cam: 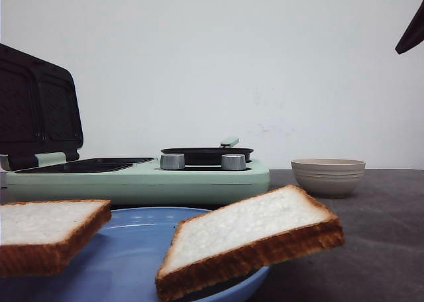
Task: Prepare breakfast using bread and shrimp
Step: 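Lower the left gripper and grasp the bread slice nearest it on the plate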
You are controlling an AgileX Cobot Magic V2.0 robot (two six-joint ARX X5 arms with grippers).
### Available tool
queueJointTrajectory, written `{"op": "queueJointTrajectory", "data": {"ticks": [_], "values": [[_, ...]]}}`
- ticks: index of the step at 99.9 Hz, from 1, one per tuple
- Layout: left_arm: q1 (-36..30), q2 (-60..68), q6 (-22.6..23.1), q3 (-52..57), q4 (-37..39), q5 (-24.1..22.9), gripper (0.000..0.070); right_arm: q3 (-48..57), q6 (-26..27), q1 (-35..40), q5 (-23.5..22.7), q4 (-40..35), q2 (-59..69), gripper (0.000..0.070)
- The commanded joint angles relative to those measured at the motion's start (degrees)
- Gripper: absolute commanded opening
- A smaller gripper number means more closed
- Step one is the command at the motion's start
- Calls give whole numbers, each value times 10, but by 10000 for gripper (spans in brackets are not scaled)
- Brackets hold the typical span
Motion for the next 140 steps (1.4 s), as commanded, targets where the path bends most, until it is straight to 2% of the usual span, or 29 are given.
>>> {"op": "queueJointTrajectory", "data": {"ticks": [1, 10, 38, 49, 55, 94, 105, 122, 129, 140], "values": [[-6, 24, 16, 9, -2, 12, 402, 9, -4, 2, -2, 5, 3, 397], [-18, 52, 24, 9, -3, 32, 402, 9, -4, 2, -3, 5, 3, 397], [-71, 119, 31, 9, 0, 33, 403, 9, -4, 2, -2, 6, 3, 397], [-92, 141, 31, 9, 3, 40, 448, 9, -4, 2, -2, 9, 3, 397], [-102, 153, 31, 9, 9, 44, 449, 9, -4, 2, -2, 10, 3, 397], [-141, 209, 35, 9, 63, 99, 444, 9, -4, 2, -6, 10, 3, 397], [-142, 215, 35, 9, 63, 99, 391, 9, -4, 2, -6, 10, 3, 397], [-142, 215, 35, 9, 62, 99, 102, 9, -4, 2, -6, 9, 3, 397], [-142, 215, 35, 9, 61, 99, 4, 9, -4, 2, -6, 9, 3, 397], [-142, 214, 35, 9, 60, 99, 3, 9, -3, 2, -6, 9, 3, 397]]}}
